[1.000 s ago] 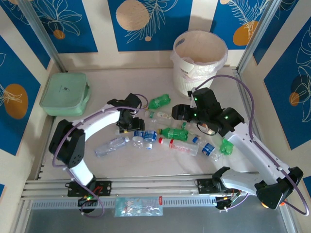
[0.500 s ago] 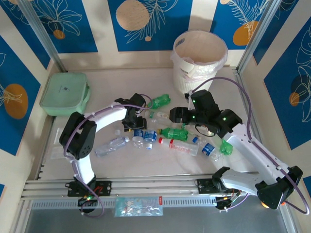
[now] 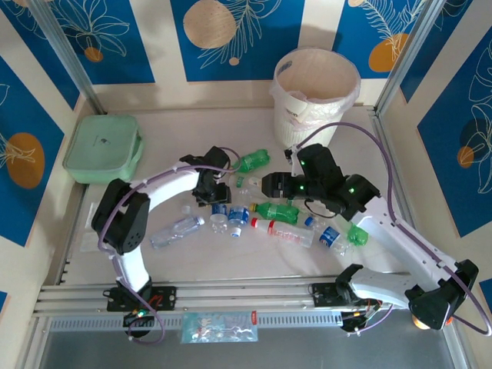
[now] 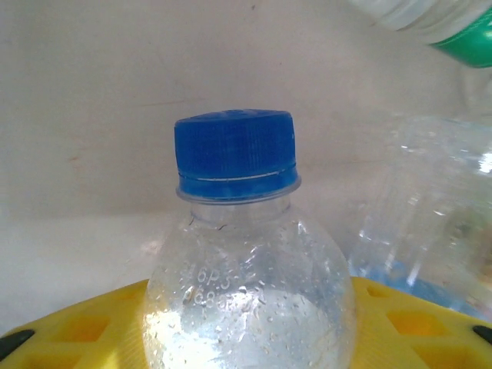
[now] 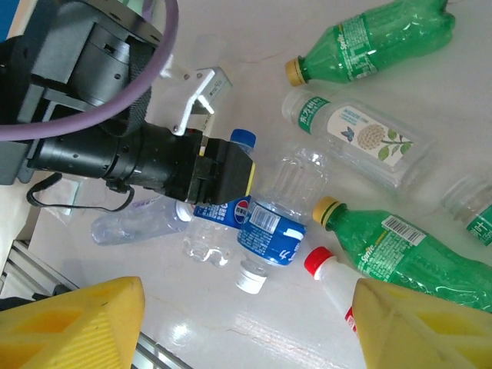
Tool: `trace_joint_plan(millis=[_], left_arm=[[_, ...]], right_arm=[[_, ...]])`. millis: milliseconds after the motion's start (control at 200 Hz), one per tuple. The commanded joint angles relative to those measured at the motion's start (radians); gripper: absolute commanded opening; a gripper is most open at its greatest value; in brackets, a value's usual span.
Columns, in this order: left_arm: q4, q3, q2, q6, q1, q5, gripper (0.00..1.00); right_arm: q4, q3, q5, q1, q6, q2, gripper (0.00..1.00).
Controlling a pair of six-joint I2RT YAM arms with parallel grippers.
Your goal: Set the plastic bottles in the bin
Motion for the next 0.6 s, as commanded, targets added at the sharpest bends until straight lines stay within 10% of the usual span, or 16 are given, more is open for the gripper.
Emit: trace_joint_plan(millis=[0,595], left_arm=[[-0.041,0.012,-0.112,0.026,0.009,-0.035,0.51],[0.586,-0.164,-0.690,0.047,0.007,0.465,0.47]], right_arm=[[0.060,-0.018,0.024,0.019,-0.023,-0.075,0.73],[0.616,-0.267,-0.378,0.026,0.001,-0.260,0.75]])
